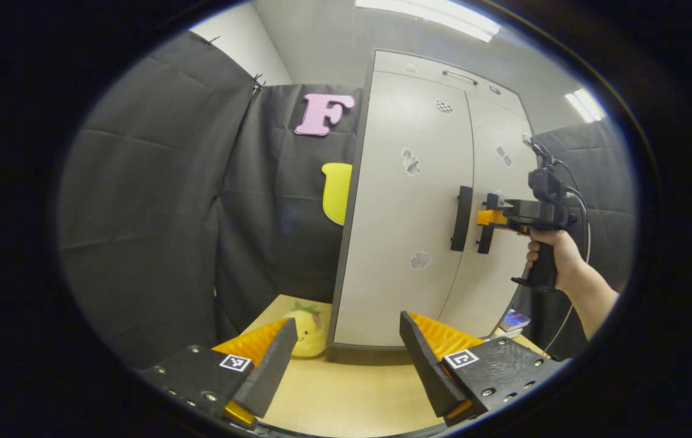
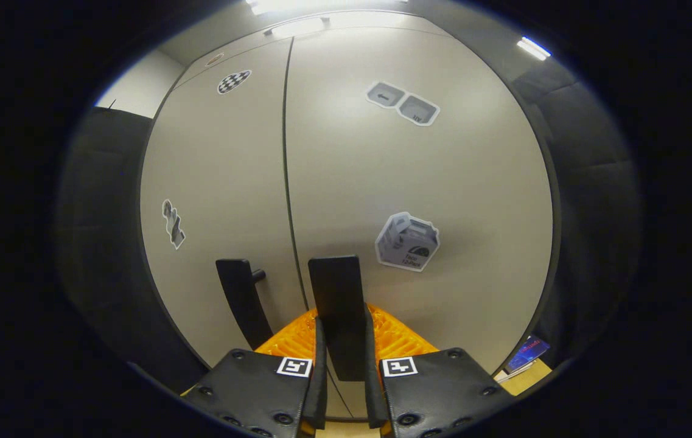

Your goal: Open the right door of the double-door shoe cabinet with the right hand, and open the left door with the left hand.

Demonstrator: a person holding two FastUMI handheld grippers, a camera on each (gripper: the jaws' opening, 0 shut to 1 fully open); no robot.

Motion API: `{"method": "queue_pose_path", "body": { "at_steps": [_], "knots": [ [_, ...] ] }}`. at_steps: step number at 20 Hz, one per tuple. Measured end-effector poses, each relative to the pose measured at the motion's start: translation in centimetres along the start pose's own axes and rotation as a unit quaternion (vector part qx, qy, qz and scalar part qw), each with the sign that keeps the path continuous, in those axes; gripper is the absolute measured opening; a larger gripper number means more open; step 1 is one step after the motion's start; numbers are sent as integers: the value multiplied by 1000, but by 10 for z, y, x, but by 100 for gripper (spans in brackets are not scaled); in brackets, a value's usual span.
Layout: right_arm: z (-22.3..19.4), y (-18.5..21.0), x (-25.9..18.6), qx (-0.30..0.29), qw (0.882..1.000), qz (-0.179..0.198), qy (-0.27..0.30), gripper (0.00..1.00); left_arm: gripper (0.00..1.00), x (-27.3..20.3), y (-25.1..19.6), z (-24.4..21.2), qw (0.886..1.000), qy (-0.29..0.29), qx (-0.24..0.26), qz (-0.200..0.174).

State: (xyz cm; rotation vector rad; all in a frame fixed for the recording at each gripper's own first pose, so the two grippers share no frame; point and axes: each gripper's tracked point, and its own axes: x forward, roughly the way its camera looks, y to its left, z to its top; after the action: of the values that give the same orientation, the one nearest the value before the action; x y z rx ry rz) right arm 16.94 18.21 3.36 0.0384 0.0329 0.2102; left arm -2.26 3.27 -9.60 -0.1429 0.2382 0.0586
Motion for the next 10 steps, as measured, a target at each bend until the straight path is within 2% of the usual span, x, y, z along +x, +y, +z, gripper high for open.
{"method": "queue_pose_path", "body": {
  "at_steps": [3,10],
  "knots": [
    [0,-1,-9,26,1000,12,2,10,100,1,-1,-2,1000,1,-3,-3],
    [-1,0,-10,8,999,33,5,10,100,-13,-8,0,1000,1,6,-5]
  ]
}}
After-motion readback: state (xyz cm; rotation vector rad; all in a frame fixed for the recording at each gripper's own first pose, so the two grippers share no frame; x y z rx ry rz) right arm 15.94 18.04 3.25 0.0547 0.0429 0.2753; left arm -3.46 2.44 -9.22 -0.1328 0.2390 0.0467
